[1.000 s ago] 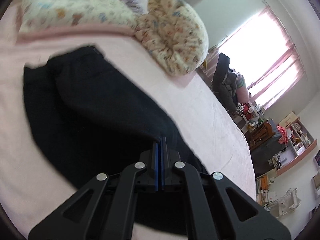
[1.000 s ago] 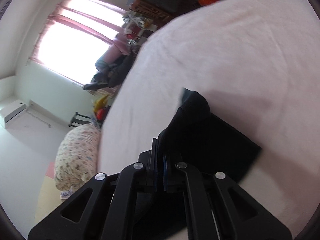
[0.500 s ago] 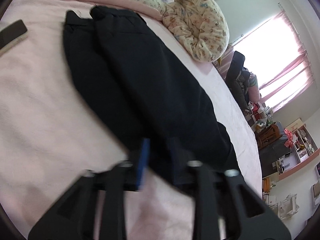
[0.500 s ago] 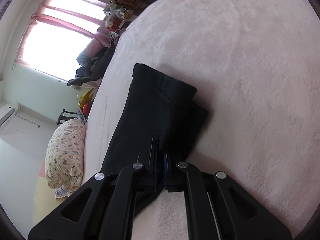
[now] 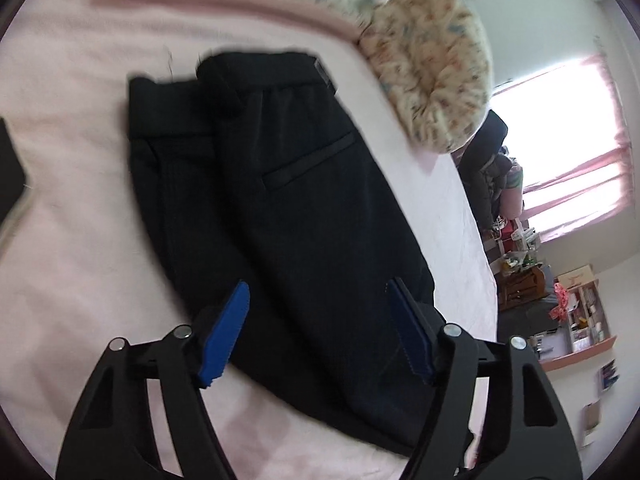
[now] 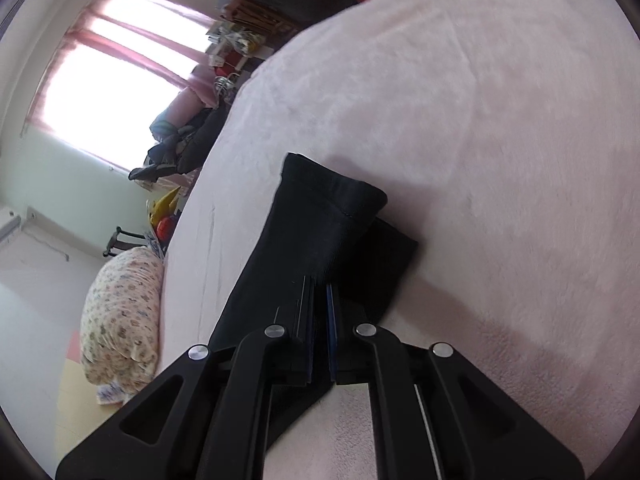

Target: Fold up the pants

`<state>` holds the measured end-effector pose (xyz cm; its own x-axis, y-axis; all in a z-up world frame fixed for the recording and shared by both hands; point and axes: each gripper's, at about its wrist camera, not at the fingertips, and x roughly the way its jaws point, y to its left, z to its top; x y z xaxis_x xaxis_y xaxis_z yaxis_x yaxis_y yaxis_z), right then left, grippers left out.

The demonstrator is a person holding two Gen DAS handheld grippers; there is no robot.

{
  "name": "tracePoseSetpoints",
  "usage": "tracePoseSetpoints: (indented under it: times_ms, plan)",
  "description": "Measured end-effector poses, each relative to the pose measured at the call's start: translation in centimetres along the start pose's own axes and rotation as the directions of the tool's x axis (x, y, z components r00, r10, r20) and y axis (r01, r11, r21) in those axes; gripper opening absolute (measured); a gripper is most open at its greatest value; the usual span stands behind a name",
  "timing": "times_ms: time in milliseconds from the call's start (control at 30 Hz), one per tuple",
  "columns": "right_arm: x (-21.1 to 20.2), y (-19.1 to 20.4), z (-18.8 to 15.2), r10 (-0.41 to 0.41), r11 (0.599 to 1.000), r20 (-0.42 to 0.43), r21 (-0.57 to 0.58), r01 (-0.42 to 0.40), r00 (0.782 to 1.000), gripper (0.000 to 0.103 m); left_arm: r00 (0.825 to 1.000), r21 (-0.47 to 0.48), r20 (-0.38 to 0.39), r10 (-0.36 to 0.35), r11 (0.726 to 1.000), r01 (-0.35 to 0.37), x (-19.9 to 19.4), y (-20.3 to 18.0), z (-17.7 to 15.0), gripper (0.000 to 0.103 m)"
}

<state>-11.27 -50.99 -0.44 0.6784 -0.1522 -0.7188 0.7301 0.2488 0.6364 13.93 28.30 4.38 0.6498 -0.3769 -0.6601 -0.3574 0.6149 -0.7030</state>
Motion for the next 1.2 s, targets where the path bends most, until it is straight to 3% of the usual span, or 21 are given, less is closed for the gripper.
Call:
tracePoseSetpoints:
  times_ms: [100, 267, 333, 367, 433, 633, 833, 967, 1067, 1133, 1200]
  plan:
    - [-0.1, 0.6, 0.0, 0.006, 1.000, 0.014, -0.026, -0.005, 1.000, 0.006, 1.000, -0.058, -0.001, 0.031, 0.998, -0.031, 1.6, 0.6, 0.9, 0.063]
    - [0.0, 1.4, 0.0, 0.017, 0.998, 0.027, -0.062, -0.015, 0.999, 0.006, 0.997, -0.114, 0.053, 0.055, 0.992, -0.049, 2.8, 1.2, 2.7, 0.048]
    - [0.0, 1.8, 0.0, 0.019, 0.997, 0.034, -0.079, -0.017, 0.999, 0.006, 0.996, -0.174, 0.061, 0.057, 0.984, -0.046, 3.1, 2.1, 3.1, 0.027]
    - [0.0, 2.0, 0.0, 0.021, 0.996, 0.037, -0.084, -0.018, 0.999, 0.006, 0.996, -0.184, 0.066, 0.057, 0.982, -0.044, 3.1, 2.3, 3.1, 0.023]
    - [-0.1, 2.2, 0.1, 0.028, 0.995, 0.044, -0.098, -0.023, 0.999, 0.006, 0.995, -0.180, 0.085, 0.055, 0.983, -0.039, 2.7, 2.3, 2.9, 0.013]
    - [-0.1, 2.4, 0.1, 0.050, 0.992, 0.046, -0.116, -0.045, 0.998, 0.006, 0.983, -0.098, 0.175, 0.055, 0.995, -0.038, -1.0, 0.4, 1.9, 0.008]
    - [-0.7, 3.2, 0.0, 0.073, 0.986, 0.069, -0.153, -0.062, 0.995, 0.006, 0.975, -0.067, 0.223, 0.020, 0.998, -0.005, -4.3, 1.9, -0.2, 0.008]
    - [-1.3, 3.5, 0.0, -0.025, 0.985, 0.115, -0.164, 0.044, 0.993, 0.006, 0.980, -0.136, 0.182, 0.081, 0.989, -0.056, -1.4, 5.8, -0.7, 0.013]
    - [-0.8, 3.1, 0.5, -0.134, 0.970, 0.070, -0.193, 0.145, 0.989, 0.006, 0.971, -0.125, 0.224, 0.079, 0.991, -0.052, -0.6, 5.7, -1.0, 0.018]
    - [-1.5, 2.1, 0.6, -0.140, 0.978, 0.073, -0.144, 0.149, 0.987, 0.006, 0.969, -0.080, 0.234, 0.082, 0.995, -0.065, -0.5, 4.8, -1.1, 0.038]
    - [-2.3, 1.2, 0.7, -0.058, 0.994, 0.050, -0.088, 0.062, 0.997, 0.006, 0.969, -0.022, 0.245, 0.032, 0.999, -0.028, -0.5, 4.2, -1.3, 0.058]
